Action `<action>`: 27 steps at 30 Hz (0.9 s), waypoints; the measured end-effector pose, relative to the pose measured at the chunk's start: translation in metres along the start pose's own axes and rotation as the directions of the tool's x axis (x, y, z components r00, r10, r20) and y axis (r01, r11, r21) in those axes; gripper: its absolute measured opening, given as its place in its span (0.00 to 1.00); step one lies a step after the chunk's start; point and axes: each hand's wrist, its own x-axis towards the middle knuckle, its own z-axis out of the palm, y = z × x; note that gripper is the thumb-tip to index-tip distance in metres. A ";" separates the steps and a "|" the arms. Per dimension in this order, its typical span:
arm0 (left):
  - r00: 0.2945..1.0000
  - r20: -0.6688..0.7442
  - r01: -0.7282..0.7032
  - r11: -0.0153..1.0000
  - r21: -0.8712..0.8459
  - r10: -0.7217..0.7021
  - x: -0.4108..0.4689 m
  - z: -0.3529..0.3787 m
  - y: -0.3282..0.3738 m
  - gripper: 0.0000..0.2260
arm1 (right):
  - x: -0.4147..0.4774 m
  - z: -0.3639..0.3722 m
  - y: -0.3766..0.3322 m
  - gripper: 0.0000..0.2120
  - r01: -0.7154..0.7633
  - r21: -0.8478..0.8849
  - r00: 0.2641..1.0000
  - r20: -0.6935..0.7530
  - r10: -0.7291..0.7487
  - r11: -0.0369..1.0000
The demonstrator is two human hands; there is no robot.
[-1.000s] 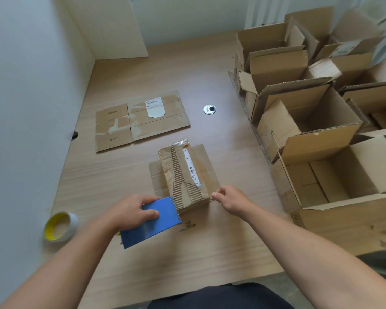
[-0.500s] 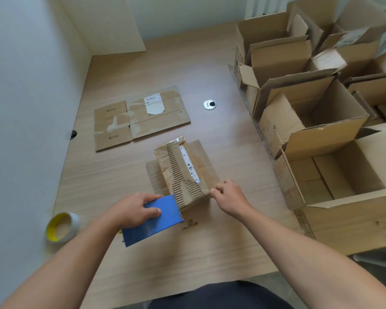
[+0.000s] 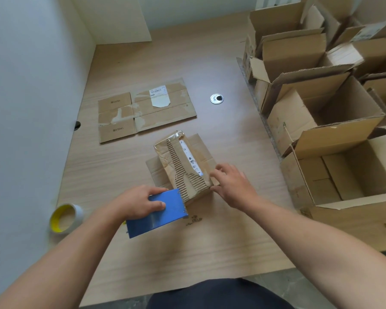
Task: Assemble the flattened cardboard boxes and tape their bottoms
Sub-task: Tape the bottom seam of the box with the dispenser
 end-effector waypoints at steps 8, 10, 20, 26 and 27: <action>0.997 -0.067 -0.028 0.999 -0.046 0.025 -0.001 0.016 -0.015 0.23 | 0.026 0.008 -0.012 0.34 0.417 -0.223 0.882 0.336 -0.332 0.881; 0.995 -0.096 -0.038 0.998 -0.060 0.032 -0.004 0.022 -0.018 0.24 | 0.029 0.012 -0.012 0.30 0.404 -0.194 0.889 0.315 -0.333 0.894; 0.977 -0.184 -0.116 0.992 -0.042 0.106 -0.041 0.042 -0.067 0.25 | 0.027 0.023 -0.013 0.30 0.437 -0.136 0.896 -0.012 -0.443 0.889; 0.934 -0.357 0.068 0.992 0.108 -0.025 -0.035 0.039 -0.074 0.24 | 0.032 0.027 -0.016 0.28 0.456 -0.173 0.882 -0.043 -0.470 0.873; 0.927 -0.373 0.095 0.987 0.131 -0.039 -0.028 0.039 -0.067 0.24 | 0.032 0.027 -0.017 0.30 0.452 -0.172 0.885 -0.042 -0.464 0.876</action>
